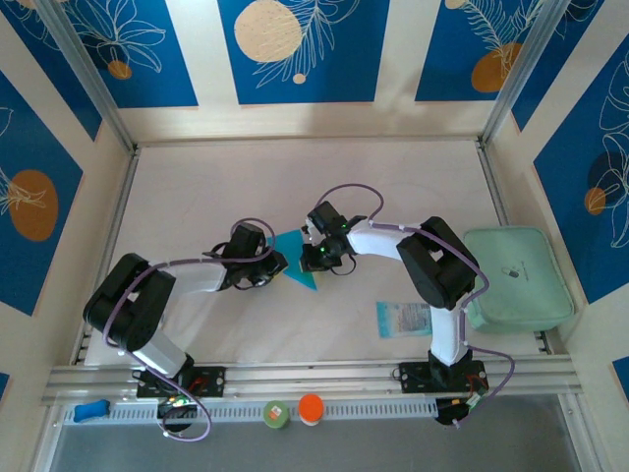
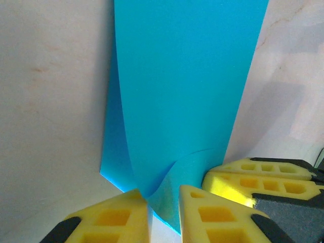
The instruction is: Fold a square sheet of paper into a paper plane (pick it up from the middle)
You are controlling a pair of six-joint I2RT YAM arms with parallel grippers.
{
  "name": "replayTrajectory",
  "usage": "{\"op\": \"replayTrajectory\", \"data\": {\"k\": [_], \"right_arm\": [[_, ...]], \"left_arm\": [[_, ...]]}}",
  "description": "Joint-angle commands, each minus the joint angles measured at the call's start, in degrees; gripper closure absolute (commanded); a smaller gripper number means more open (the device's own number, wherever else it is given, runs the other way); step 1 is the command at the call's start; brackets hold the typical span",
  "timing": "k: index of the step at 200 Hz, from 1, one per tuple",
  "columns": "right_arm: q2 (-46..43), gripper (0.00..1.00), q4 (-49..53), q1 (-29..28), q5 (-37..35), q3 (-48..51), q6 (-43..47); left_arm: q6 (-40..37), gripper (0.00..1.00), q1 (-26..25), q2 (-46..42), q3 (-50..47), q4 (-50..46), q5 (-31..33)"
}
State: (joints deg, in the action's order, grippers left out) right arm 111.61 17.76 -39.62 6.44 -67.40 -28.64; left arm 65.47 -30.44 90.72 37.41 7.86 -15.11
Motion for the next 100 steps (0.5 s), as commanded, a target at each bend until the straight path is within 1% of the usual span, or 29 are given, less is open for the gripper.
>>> {"op": "replayTrajectory", "data": {"k": [1, 42, 61, 79, 92, 100], "right_arm": [[2.4, 0.91, 2.0, 0.1, -1.5, 1.5, 2.1], [1.4, 0.89, 0.0, 1.2, -0.2, 2.3, 5.4], [0.7, 0.88, -1.3, 1.4, 0.2, 2.5, 7.3], [-1.1, 0.85, -3.3, 1.5, -0.1, 2.9, 9.2], [-3.1, 0.83, -3.5, 1.5, -0.9, 2.5, 10.7], [-4.5, 0.80, -3.6, 1.3, -1.8, 2.3, 11.2]], "left_arm": [[-1.4, 0.79, 1.4, 0.1, 0.9, 1.4, -1.3], [-1.7, 0.79, 2.6, 1.7, 1.6, 2.4, -2.8], [-1.2, 0.85, 2.8, 1.9, 1.7, 2.7, -2.9], [0.0, 0.90, 2.8, 1.6, 1.9, 2.5, -2.9], [1.3, 0.91, 2.8, 1.2, 2.2, 1.4, -2.7], [1.9, 0.92, 2.8, 0.9, 2.6, 0.0, -2.4]]}}
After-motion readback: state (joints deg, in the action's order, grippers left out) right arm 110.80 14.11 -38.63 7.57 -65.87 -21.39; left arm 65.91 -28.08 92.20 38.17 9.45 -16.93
